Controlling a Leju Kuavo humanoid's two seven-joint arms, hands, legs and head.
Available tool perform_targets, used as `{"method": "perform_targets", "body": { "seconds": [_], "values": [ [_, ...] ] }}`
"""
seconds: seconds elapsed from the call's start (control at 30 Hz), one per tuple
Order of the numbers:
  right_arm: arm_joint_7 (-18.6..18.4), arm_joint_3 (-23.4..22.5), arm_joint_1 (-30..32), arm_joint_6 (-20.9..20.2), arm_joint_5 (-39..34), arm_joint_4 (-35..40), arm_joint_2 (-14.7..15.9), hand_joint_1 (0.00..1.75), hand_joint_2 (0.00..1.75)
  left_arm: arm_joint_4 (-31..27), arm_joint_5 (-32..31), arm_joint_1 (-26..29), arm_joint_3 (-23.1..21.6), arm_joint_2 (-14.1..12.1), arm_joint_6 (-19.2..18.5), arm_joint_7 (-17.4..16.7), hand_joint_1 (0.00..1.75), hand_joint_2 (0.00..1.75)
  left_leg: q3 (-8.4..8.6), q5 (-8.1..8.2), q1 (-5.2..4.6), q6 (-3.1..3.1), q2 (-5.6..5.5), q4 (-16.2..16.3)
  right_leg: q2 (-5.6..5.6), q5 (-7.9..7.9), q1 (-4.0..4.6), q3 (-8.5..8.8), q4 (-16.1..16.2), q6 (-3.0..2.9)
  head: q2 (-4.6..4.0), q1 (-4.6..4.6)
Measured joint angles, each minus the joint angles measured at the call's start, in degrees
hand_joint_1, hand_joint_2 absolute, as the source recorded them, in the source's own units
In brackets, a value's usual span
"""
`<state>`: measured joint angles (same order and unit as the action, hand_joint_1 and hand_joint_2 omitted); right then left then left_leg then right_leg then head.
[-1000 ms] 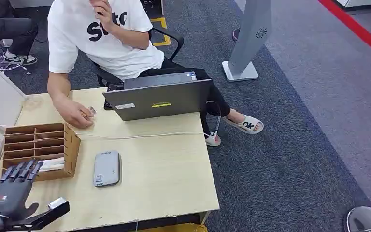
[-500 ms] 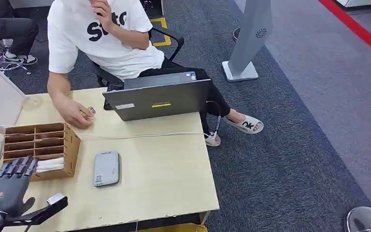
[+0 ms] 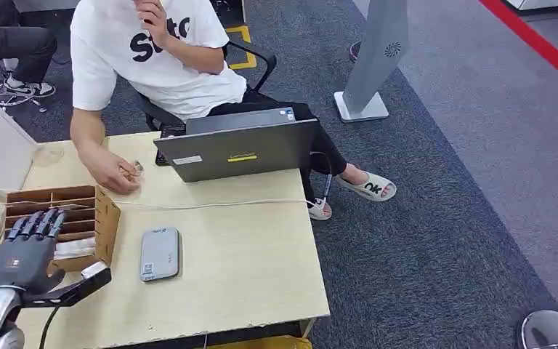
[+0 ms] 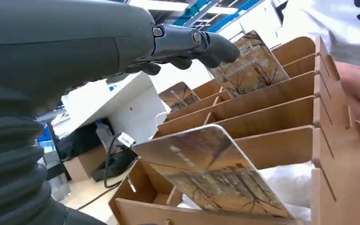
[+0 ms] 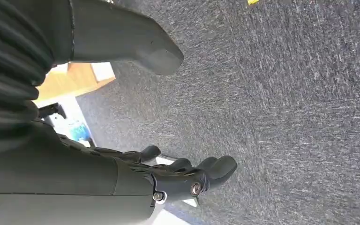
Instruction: Pass the card to the sensor for recognition and then transmit it.
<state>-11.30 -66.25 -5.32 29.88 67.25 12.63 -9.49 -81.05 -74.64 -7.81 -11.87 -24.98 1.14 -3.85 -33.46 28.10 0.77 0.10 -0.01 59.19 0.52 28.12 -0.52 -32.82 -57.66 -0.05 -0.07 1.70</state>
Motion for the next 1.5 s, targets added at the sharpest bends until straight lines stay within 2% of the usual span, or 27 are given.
{"method": "perform_targets", "body": {
  "seconds": [0.27, 0.53, 0.77, 0.8, 0.83, 0.87, 0.9, 1.5],
  "values": [
    [0.3, 0.1, 0.0, 0.0, 0.4, 0.0, 0.0, 0.00, 1.75, 1.5, 3.0, -0.4, -0.1, 0.4, -0.3, 1.1, 0.00, 1.75, 0.00, 0.00, 0.00, 0.00, 0.00, 0.0, 0.00, 0.00, 0.00, 0.00, 0.0, 0.00, 0.00, 0.00],
    [0.4, 0.1, 0.0, 0.0, 0.4, 0.0, 0.0, 0.00, 1.75, 2.4, 3.5, -0.4, -0.1, 0.5, -0.3, 1.1, 0.00, 1.75, 0.00, 0.00, 0.00, 0.00, 0.00, 0.0, 0.00, 0.00, 0.00, 0.00, 0.0, 0.00, 0.00, 0.02],
    [0.8, 0.1, 0.0, 0.0, 0.5, 0.0, 0.0, 0.00, 1.75, 1.8, 10.8, 0.4, -0.9, 0.4, -3.7, 4.9, 0.00, 1.75, -0.01, 0.00, 0.00, 0.00, 0.00, 0.0, 0.00, 0.00, 0.00, 0.00, 0.0, 0.00, 0.00, 0.00],
    [0.9, 0.1, 0.0, 0.0, 0.5, 0.0, 0.0, 0.00, 1.75, 1.4, 11.6, 0.6, -1.2, 0.4, -4.2, 5.2, 0.07, 1.75, -0.01, 0.00, 0.00, 0.00, 0.00, 0.0, -0.01, 0.00, 0.00, 0.00, 0.0, 0.00, 0.00, 0.00],
    [1.1, 0.1, 0.0, 0.0, 0.5, 0.0, 0.0, 0.00, 1.75, 1.0, 12.2, 0.7, -1.4, 0.3, -4.4, 5.2, 0.51, 1.75, -0.01, 0.00, 0.00, 0.00, -0.01, 0.0, -0.01, 0.00, 0.00, 0.00, 0.0, 0.00, 0.00, 0.00],
    [1.1, 0.1, 0.0, 0.0, 0.5, 0.0, 0.0, 0.00, 1.75, 0.7, 12.8, 0.8, -1.7, 0.3, -4.7, 5.3, 1.62, 1.75, -0.01, 0.00, 0.00, 0.00, -0.01, 0.0, -0.02, 0.00, 0.00, 0.01, 0.0, 0.00, 0.00, 0.00],
    [1.2, 0.1, 0.0, 0.0, 0.5, 0.0, 0.0, 0.00, 1.75, 0.4, 13.2, 0.9, -2.0, 0.2, -4.9, 5.5, 1.75, 1.75, -0.01, 0.00, 0.00, 0.00, -0.02, 0.0, -0.03, 0.00, 0.00, 0.01, 0.0, 0.00, 0.00, 0.02],
    [1.2, 0.1, 0.0, 0.0, 0.6, 0.0, 0.0, 0.00, 1.75, -2.0, 14.2, 0.8, -3.3, -0.5, -4.2, 5.5, 1.75, 1.75, 0.00, 0.01, 0.00, 0.00, 0.02, 0.0, 0.02, 0.00, 0.00, 0.02, 0.0, 0.00, 0.00, 0.02]
  ]
}}
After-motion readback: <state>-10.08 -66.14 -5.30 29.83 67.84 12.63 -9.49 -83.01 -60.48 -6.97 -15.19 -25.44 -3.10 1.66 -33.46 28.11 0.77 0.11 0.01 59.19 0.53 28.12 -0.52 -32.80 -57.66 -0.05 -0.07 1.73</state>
